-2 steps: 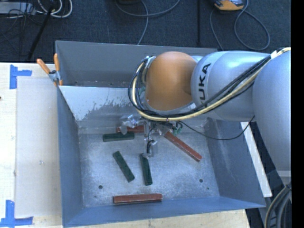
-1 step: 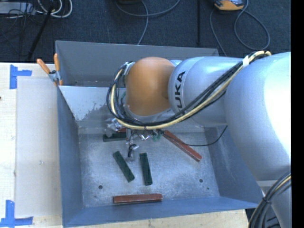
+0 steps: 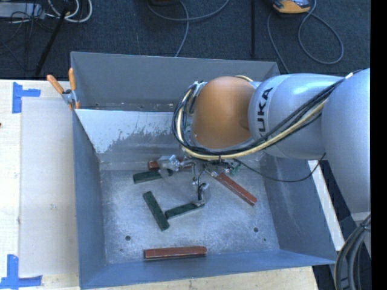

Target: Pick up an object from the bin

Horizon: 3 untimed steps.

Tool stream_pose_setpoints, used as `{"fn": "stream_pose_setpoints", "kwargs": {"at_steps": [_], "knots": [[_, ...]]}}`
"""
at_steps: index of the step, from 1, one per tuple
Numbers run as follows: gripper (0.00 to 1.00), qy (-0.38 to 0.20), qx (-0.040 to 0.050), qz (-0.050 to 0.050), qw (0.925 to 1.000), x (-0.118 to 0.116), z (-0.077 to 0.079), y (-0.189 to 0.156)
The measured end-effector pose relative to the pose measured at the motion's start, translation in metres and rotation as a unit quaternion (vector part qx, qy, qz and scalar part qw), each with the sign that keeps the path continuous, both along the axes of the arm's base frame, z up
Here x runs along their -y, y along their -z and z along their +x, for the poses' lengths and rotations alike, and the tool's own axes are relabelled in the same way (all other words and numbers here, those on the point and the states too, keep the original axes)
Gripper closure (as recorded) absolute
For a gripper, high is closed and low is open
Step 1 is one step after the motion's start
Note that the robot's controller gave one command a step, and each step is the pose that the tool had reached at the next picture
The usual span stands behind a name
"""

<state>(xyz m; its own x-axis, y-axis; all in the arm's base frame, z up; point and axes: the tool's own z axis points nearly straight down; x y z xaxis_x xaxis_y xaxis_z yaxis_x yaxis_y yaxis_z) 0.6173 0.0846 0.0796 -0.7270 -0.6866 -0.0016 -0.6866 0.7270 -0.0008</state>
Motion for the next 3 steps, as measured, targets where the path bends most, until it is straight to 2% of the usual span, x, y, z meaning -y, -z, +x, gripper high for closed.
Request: {"fn": "stream_pose_setpoints", "kwargs": {"at_steps": [1, 2, 3], "knots": [[0.00, -0.032, -0.0019, 0.002, 0.9995, -0.066, -0.062, 0.010], [0.00, -0.005, 0.0017, 0.003, 1.0000, -0.131, -0.050, -0.041], [0.00, -0.154, -0.0029, 0.000, 0.9880, -0.096, -0.089, -0.004]]}}
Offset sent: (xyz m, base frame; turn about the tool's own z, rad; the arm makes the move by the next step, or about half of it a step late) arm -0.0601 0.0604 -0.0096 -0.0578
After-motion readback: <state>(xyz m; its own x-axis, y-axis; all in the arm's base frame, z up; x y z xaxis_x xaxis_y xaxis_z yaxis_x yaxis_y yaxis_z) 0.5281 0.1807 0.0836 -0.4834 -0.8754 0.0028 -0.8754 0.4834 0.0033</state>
